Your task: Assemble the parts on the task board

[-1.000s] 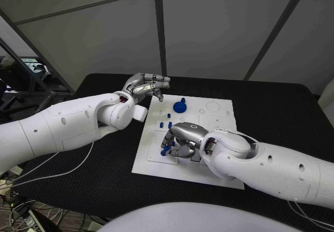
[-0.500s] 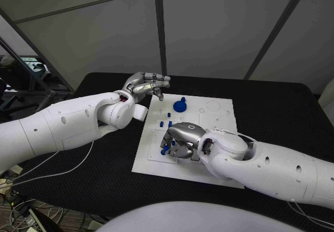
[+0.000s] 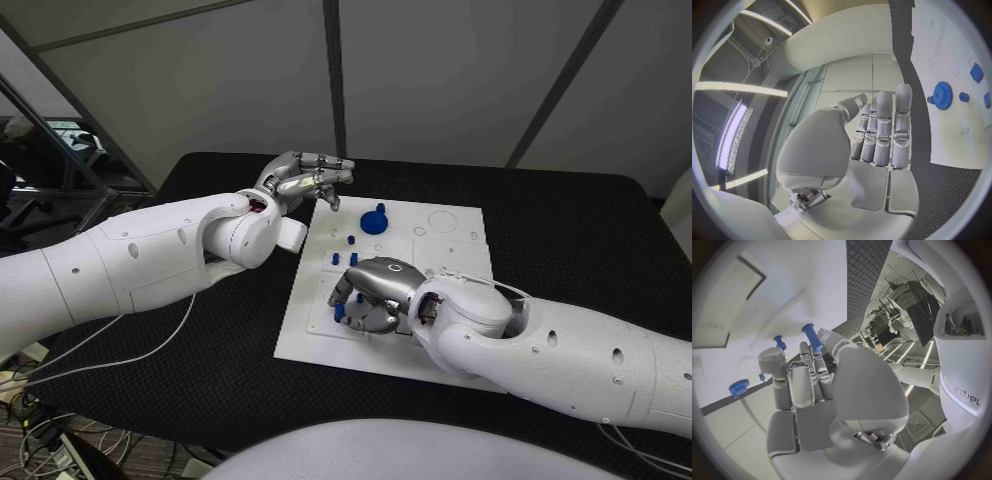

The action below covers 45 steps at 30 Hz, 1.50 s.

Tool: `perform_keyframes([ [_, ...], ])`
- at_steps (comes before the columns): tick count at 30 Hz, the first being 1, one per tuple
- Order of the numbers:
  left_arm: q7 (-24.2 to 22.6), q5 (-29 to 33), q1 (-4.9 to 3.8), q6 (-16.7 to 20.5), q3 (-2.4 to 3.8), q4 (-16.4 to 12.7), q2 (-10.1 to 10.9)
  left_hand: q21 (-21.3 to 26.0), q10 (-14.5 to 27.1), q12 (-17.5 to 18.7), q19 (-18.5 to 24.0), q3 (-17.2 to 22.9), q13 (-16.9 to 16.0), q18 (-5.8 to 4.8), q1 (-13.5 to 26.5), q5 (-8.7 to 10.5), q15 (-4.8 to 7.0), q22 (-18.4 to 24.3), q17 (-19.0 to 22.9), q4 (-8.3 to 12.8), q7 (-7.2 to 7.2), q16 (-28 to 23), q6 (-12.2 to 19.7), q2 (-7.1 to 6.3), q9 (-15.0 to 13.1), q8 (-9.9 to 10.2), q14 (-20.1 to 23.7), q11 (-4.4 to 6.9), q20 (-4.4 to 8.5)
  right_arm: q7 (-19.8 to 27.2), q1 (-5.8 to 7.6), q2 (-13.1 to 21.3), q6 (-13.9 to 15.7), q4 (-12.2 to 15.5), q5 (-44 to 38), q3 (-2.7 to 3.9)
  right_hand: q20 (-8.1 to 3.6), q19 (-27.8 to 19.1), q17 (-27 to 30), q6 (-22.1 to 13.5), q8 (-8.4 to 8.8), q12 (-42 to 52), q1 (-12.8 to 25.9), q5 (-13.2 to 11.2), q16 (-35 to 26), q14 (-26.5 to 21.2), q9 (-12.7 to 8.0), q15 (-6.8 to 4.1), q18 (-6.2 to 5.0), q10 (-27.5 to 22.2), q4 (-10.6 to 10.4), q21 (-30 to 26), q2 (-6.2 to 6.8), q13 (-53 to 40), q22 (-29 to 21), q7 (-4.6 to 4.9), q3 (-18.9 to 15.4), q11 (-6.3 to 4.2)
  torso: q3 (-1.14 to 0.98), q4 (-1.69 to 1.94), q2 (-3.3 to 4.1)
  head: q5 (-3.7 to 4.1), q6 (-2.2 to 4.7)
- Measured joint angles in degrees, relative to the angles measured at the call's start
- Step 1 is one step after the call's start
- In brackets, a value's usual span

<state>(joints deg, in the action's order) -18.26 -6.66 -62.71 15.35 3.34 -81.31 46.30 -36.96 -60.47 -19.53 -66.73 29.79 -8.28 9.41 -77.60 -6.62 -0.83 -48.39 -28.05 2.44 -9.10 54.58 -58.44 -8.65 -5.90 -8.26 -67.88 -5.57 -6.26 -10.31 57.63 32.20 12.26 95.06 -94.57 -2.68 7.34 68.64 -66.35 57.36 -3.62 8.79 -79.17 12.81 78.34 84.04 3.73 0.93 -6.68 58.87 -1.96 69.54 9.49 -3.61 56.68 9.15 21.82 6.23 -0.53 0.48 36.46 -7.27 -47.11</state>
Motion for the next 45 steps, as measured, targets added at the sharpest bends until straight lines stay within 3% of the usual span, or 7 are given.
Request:
perform_keyframes([
  [18, 0.17, 0.00, 0.01, -0.15, -0.02, 0.33, -0.29, 0.00, -0.01, 0.00, 0.00, 0.00, 0.00, 0.00, 0.00, 0.00, 0.00, 0.04, 0.00, 0.00, 0.00, 0.00, 0.00, 0.00, 0.00, 0.00, 0.00, -0.01, 0.00, 3.19, 0.20, 7.97, 7.43, 6.52, 3.34, 0.06, 0.34, -2.09, 2.87, -2.03, -0.83, 4.79, 0.00, 1.15, -1.53, 0.00, 0.46, 0.41, -0.57, -2.40, -0.03, -3.00, 0.00, -0.99, -3.92, 0.10, -4.90, -0.11, -0.09, -0.15, -0.05, 0.92, 1.00],
  [23, 0.21, 0.00, 0.01, -0.18, -0.03, 0.36, -0.21, 0.00, -0.01, 0.00, 0.00, 0.00, 0.00, 0.07, 0.00, 0.00, 0.00, 0.04, -0.01, 0.00, 0.00, 0.00, 0.00, 0.00, 0.00, 0.00, 0.00, -0.01, 0.00, 3.56, 1.19, 14.38, 8.85, 8.97, 9.45, 1.14, -1.01, 0.00, 0.40, 2.68, -2.93, 11.66, 0.83, 1.80, -0.29, -0.09, 1.14, -1.00, -0.50, 8.75, -1.27, -1.11, -1.05, -3.33, -1.10, -0.62, -5.78, -2.15, -0.02, -0.15, -0.06, 2.75, 1.61],
  [25, 0.23, 0.01, 0.02, -0.18, -0.06, 0.37, -0.13, 0.00, -0.01, 0.00, 0.00, 0.00, 0.00, 2.54, 0.00, 0.00, 0.00, 0.04, -0.01, 0.00, 0.00, 0.00, 0.00, 0.00, 0.00, 0.00, 0.00, -0.01, 0.00, 3.17, 1.49, 18.05, 9.29, 10.22, 12.49, 1.46, -1.86, 1.80, -1.58, 4.01, -3.82, 16.44, 2.57, 2.05, 0.94, -0.06, 1.37, -2.28, -0.50, 14.23, -2.41, 0.42, -0.21, -6.09, 1.16, -1.94, -7.14, -3.65, 0.00, -0.16, -0.06, 3.83, 2.01],
  [30, 0.24, 0.01, 0.03, -0.18, -0.13, 0.37, 0.04, 0.00, -0.01, 0.00, 0.00, 0.00, 0.00, 2.46, 0.00, 0.00, 0.00, 0.03, -0.01, 0.00, 0.00, 0.00, 0.00, 0.00, 0.00, 0.00, 0.00, -0.01, 0.00, 0.32, 1.57, 24.31, 9.76, 12.32, 18.12, 1.61, -4.09, 6.31, -8.40, 6.30, -7.81, 53.67, 7.06, 5.34, 6.46, -0.09, 3.26, -4.30, 0.93, 22.65, -6.17, 4.66, 0.03, -47.47, 7.47, -4.23, -13.62, -6.15, 0.01, -0.36, -0.17, 6.30, 2.37],
  [32, 0.25, 0.01, 0.04, -0.17, -0.18, 0.35, 0.10, 0.08, -0.01, -0.01, 0.00, 0.00, 0.00, -1.45, 0.00, 0.00, 0.00, 0.03, 0.00, 0.00, 0.00, 0.00, 0.00, 0.00, 0.00, 0.00, 0.00, -0.02, 0.00, -1.43, 1.62, 26.52, 9.89, 13.21, 19.66, 1.66, -4.45, 7.74, -8.60, 6.13, -9.86, 63.19, 7.87, 7.43, 7.35, -0.02, 4.81, -4.55, 0.94, 22.83, -7.85, 5.94, -0.62, -59.28, 9.48, -4.40, -16.95, -6.33, 0.01, -0.54, -0.27, 7.47, 2.60],
  [35, 0.26, 0.01, 0.04, -0.17, -0.20, 0.25, 0.16, 0.44, -0.02, -0.38, 0.00, -0.15, -0.05, 1.65, -0.16, 0.00, 0.00, 0.03, 0.17, -0.15, 0.00, 0.00, 0.00, 0.16, 0.07, 0.00, 0.00, -0.02, 0.00, -4.07, 1.63, 29.02, 10.09, 14.33, 20.79, 1.67, -4.27, 8.69, -8.60, 4.40, -11.75, 67.09, 7.86, 7.98, 7.35, -0.02, 6.58, -4.54, 0.94, 22.48, -9.63, 7.08, -0.61, -64.64, 11.34, -4.35, -20.74, -5.99, -0.01, -0.83, -0.37, 8.80, 2.80],
  [45, 0.26, 0.01, 0.04, -0.15, -0.31, -0.14, 0.54, 0.44, 0.13, -0.38, 0.00, -0.15, -0.04, 1.67, -0.31, 0.00, 0.00, 0.03, 0.16, -0.15, 0.00, 0.00, 0.00, 0.30, 0.07, 0.00, 0.00, 0.12, 0.00, -12.80, 0.74, 32.20, 10.32, 16.49, 17.49, 1.58, -3.97, 9.41, -8.59, 1.09, -13.84, 68.01, 7.69, 7.98, 7.84, -0.04, 8.94, -4.52, 1.84, 22.09, -14.44, 7.84, -0.78, -67.70, 13.14, -3.83, -27.80, -5.60, -0.04, -1.15, -0.50, 11.28, 2.84],
])
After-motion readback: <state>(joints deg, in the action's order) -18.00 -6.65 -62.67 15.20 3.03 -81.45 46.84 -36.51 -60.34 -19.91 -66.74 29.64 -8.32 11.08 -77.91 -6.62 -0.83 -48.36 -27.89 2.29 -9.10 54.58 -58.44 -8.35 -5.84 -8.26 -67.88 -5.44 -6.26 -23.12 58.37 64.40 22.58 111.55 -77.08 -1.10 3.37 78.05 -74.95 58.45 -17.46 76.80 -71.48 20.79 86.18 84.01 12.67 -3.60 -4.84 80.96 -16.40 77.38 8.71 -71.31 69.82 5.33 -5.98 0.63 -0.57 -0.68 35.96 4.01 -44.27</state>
